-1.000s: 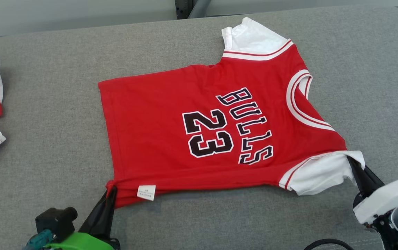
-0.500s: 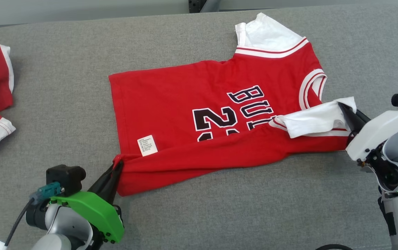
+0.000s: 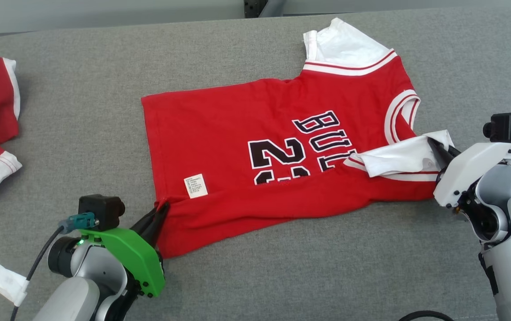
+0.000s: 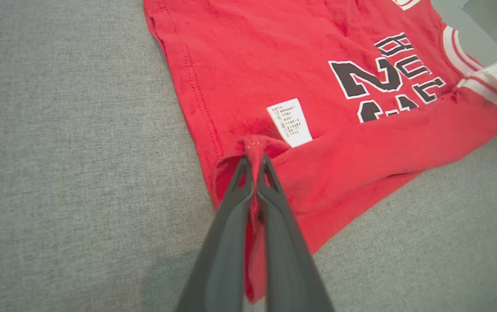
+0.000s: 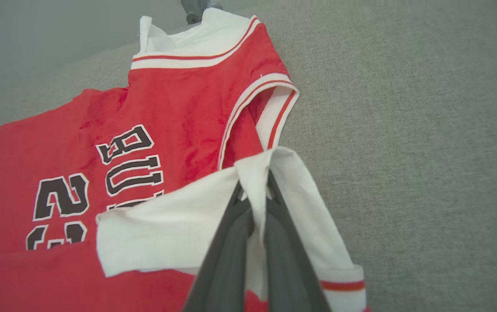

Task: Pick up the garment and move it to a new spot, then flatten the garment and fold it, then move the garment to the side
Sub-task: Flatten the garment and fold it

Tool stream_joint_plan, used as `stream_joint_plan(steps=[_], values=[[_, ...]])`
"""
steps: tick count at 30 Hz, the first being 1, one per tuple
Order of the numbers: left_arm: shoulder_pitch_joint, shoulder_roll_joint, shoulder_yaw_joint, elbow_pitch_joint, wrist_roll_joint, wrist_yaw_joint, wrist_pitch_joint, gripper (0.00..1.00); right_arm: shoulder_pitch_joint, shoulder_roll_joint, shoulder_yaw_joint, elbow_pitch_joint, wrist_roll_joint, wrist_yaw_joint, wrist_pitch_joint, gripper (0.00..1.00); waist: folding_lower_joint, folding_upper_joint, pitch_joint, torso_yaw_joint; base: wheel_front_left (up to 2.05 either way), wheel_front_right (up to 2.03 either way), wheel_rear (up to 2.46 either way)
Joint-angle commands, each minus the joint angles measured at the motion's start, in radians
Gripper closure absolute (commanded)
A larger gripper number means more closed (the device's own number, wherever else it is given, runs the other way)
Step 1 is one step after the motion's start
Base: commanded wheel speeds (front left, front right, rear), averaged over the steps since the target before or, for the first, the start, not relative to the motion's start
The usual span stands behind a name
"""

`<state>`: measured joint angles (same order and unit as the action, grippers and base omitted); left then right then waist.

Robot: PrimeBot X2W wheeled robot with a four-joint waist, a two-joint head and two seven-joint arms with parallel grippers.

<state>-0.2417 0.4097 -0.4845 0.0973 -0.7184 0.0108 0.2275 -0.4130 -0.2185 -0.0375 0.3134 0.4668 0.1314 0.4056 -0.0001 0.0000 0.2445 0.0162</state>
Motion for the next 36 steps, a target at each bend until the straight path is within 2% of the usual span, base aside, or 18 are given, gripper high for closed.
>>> stream_joint_plan(steps=[1,8,14,15,16,17,18,19,22,24,27,28,29,33,36], values=[[-0.015,0.002,0.003,0.011,-0.009,-0.007,-0.005,1.0,-0.011,-0.008,-0.001,0.01,-0.013,-0.001,-0.017,1.0,0.0001,0.0,-0.004,-0.006,0.0,0.0,0.0],[-0.034,0.012,-0.004,0.036,-0.004,-0.029,-0.012,1.0,-0.033,-0.01,-0.012,0.063,-0.038,-0.001,-0.069,1.0,0.0001,0.0,-0.007,-0.014,0.0,0.0,0.0],[-0.072,0.007,-0.012,0.08,0.001,-0.042,-0.005,1.0,-0.061,0.007,0.019,0.106,-0.047,-0.001,-0.086,1.0,0.0001,0.0,-0.002,-0.011,0.0,0.0,0.0],[-0.08,0.003,-0.013,0.092,-0.001,-0.044,-0.004,1.0,-0.067,0.01,0.026,0.111,-0.046,-0.001,-0.093,0.78,0.0001,0.0,-0.002,-0.01,0.0,0.0,0.0],[-0.085,-0.001,-0.014,0.102,-0.003,-0.044,-0.003,0.99,-0.07,0.011,0.033,0.113,-0.042,-0.001,-0.101,0.15,0.0001,0.0,-0.002,-0.008,0.0,0.0,0.0],[-0.09,-0.004,-0.014,0.116,-0.003,-0.039,-0.004,0.58,-0.069,0.008,0.037,0.119,-0.038,-0.001,-0.102,0.0,0.0001,0.0,-0.003,-0.007,0.0,0.0,0.0],[-0.093,-0.003,-0.012,0.127,0.004,-0.033,-0.011,0.05,-0.07,0.004,0.044,0.113,-0.033,-0.001,-0.11,0.0,0.0001,0.0,-0.005,-0.005,0.0,0.0,0.0],[-0.093,0.0,-0.013,0.132,0.008,-0.031,-0.012,0.0,-0.069,-0.006,0.052,0.1,-0.031,-0.001,-0.119,0.0,0.0001,0.0,-0.006,-0.005,0.0,0.0,0.0],[-0.07,0.005,0.005,0.117,0.0,-0.014,-0.035,0.0,-0.035,-0.036,0.078,0.024,-0.016,-0.001,-0.15,0.0,0.0001,0.0,-0.01,-0.002,0.0,0.0,0.0],[-0.035,0.015,0.034,0.091,-0.006,0.021,-0.059,0.0,0.004,-0.058,0.084,-0.052,-0.013,-0.001,-0.168,0.0,0.0001,0.0,-0.015,-0.006,0.0,0.0,0.0],[0.022,0.029,0.088,0.002,0.009,0.088,-0.128,0.0,0.084,-0.107,0.073,-0.191,-0.076,-0.001,-0.222,0.0,0.0001,0.0,-0.021,-0.016,0.0,0.0,0.0],[0.022,0.029,0.088,0.002,0.009,0.088,-0.128,0.0,0.084,-0.107,0.073,-0.191,-0.076,-0.001,-0.222,0.0,0.0001,0.0,-0.021,-0.016,0.0,0.0,0.0],[0.045,0.036,0.111,-0.032,0.024,0.116,-0.17,0.0,0.115,-0.116,0.067,-0.231,-0.099,-0.001,-0.251,0.0,0.0001,0.0,-0.024,-0.02,0.0,0.0,0.0],[0.156,0.027,0.146,-0.136,0.08,0.199,-0.303,0.0,0.248,-0.097,0.019,-0.352,-0.189,-0.001,-0.363,0.0,0.0001,0.0,-0.031,-0.028,0.0,0.0,0.0],[0.203,0.007,0.139,-0.154,0.095,0.208,-0.363,0.0,0.319,-0.067,0.004,-0.37,-0.231,-0.001,-0.423,0.0,0.0001,0.0,-0.031,-0.034,0.0,0.0,0.0]])
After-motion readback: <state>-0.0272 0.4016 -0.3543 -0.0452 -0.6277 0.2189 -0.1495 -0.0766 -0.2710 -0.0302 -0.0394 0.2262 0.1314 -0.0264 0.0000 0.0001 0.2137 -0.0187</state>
